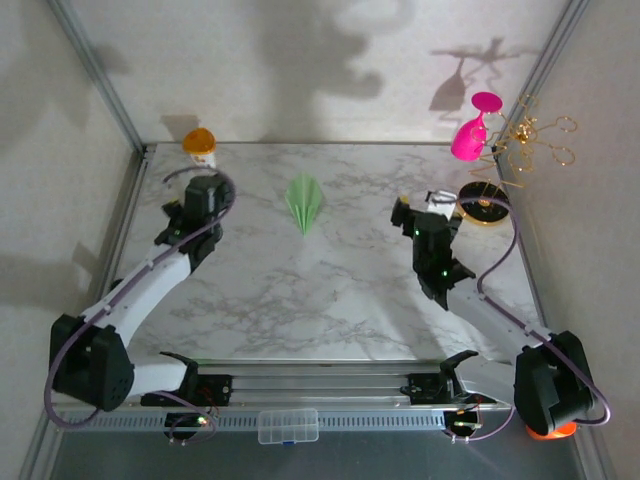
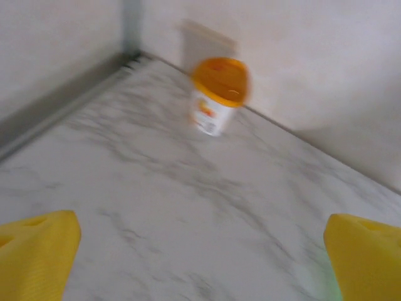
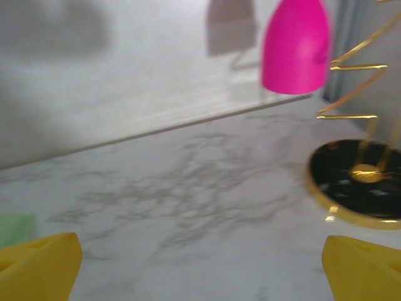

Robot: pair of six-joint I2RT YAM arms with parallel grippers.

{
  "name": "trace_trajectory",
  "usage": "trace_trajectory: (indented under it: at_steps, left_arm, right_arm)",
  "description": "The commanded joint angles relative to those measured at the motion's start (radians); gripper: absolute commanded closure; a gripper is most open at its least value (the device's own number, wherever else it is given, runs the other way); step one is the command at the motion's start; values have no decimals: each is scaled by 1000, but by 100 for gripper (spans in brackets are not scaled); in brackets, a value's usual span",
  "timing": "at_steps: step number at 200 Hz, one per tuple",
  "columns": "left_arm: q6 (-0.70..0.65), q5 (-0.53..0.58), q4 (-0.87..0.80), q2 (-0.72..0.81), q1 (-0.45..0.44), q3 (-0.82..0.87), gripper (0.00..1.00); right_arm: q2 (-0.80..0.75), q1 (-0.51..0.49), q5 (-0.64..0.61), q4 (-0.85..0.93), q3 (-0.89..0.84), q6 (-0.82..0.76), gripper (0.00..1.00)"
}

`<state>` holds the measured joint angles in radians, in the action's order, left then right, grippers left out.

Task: Fold a paper plane with a square sheet of paper (pick it up from the middle)
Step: Reset both arms

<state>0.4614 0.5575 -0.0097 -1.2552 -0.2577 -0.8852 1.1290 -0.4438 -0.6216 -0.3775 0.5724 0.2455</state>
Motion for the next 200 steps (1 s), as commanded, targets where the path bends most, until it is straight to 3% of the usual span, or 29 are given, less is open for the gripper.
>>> trace_trajectory:
  at_steps: [1,38,61,116,165,200]
  left_arm:
    - [-38,111,253,99,74,213,1]
    - [-87,49,539,161,215,483,1]
    - [-176,-1,739,114,237,595,0]
    - [-324,-210,1000,6,256,672,0]
    - [-304,-449,1301,-78,281,763,0]
    - [-317,-511,1380,-173,281,754,1]
  right_arm:
    - [-33,33,-149,-273,-118,-151,1]
    - [45,163,-160,-190,-115,-88,1]
    - [109,229,-60,-303,-155,-129,1]
    - [221,285,208,-701,-293,-266,1]
    - [323,349,413,-891,-378,-268,1]
    - [377,373,464,-966,-396,-260,1]
